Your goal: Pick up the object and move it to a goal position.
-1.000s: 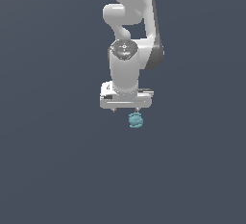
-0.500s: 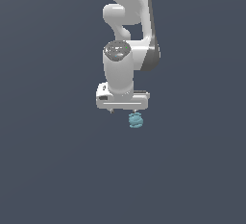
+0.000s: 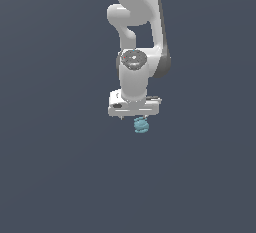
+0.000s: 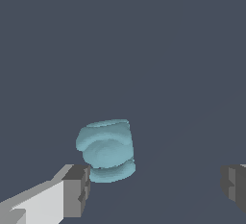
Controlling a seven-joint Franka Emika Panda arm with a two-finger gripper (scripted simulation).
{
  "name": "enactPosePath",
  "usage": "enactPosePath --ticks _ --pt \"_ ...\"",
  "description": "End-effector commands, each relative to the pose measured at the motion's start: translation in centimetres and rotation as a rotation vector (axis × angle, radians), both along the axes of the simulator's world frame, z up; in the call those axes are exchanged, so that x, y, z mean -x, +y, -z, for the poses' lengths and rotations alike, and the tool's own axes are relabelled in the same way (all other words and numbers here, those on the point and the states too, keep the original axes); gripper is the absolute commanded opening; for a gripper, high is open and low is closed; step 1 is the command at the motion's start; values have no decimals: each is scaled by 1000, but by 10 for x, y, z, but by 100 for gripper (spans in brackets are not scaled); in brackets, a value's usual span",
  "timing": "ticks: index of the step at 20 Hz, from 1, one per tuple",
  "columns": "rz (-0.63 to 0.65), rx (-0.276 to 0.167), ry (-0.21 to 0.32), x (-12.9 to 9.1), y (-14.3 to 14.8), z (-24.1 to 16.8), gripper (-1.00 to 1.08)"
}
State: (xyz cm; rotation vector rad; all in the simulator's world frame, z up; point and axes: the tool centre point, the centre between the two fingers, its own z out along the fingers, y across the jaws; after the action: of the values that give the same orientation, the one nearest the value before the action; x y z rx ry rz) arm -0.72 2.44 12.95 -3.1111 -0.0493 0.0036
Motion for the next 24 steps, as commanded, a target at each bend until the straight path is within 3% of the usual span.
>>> enactPosePath --ticks 1,9,16,24 --pt "-46 11 -1 5 14 13 100" --pt "-136 29 -5 16 40 38 100" --pt "-136 29 -4 16 41 43 100" --pt "-139 29 -4 17 41 79 100"
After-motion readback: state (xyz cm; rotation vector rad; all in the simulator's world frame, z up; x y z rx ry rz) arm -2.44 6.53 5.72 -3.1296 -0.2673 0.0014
